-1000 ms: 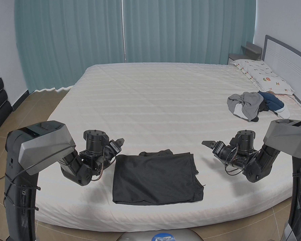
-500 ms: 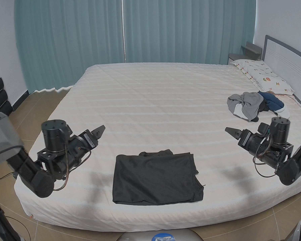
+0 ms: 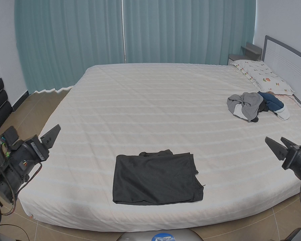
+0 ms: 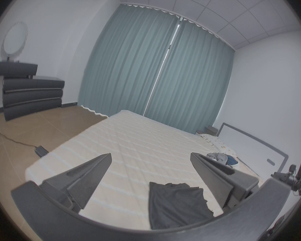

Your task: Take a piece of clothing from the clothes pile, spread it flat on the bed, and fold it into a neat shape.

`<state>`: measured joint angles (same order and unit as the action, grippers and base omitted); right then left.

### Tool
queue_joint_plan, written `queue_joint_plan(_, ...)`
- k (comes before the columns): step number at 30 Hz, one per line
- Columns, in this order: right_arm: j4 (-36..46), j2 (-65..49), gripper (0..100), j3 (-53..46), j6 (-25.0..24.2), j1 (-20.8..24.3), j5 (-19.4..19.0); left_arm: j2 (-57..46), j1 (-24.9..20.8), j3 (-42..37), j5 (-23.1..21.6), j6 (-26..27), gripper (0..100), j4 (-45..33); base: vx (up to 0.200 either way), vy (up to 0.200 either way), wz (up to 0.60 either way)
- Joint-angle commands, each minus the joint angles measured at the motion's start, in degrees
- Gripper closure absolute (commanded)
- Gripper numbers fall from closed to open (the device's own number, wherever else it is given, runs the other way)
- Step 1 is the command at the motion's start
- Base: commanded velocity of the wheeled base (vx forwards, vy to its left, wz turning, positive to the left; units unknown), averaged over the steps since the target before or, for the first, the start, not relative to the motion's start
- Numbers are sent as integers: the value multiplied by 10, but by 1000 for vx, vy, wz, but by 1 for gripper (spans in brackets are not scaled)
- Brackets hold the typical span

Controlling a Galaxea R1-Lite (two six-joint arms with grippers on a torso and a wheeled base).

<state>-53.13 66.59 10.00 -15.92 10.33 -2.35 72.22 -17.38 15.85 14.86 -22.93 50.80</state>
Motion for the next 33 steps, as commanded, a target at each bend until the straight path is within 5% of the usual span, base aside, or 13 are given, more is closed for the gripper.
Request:
queue_joint_plan(1,229,-321,0,-30,115,-38,3,-296,-2,-21,36,79,0,-211,0,0,0)
queue_joint_plan(5,378,-434,0,-1,153,-51,3,-383,5,-4,37,90,0,-328,0,0,0)
queue_joint_plan(9,630,-567,0,76,184,-59,6,-493,28,18,38,97,0,-483,0,0,0)
queue_joint_plan(15,801,-632,0,141,186,-85,5,-582,94,16,33,157,0,-541,0,0,0)
queue_joint_plan(21,776,-666,0,100,191,-101,0,-673,129,-7,37,244,0,-554,0,0,0)
queue_joint_plan(25,733,-666,0,78,187,-101,3,-677,144,-23,41,245,0,-527,0,0,0)
queue_joint_plan(27,659,-666,0,37,187,-101,9,-700,177,-35,29,253,0,-532,0,0,0)
queue_joint_plan(33,436,-666,0,-100,212,-101,10,-720,177,-79,4,257,0,-524,0,0,0)
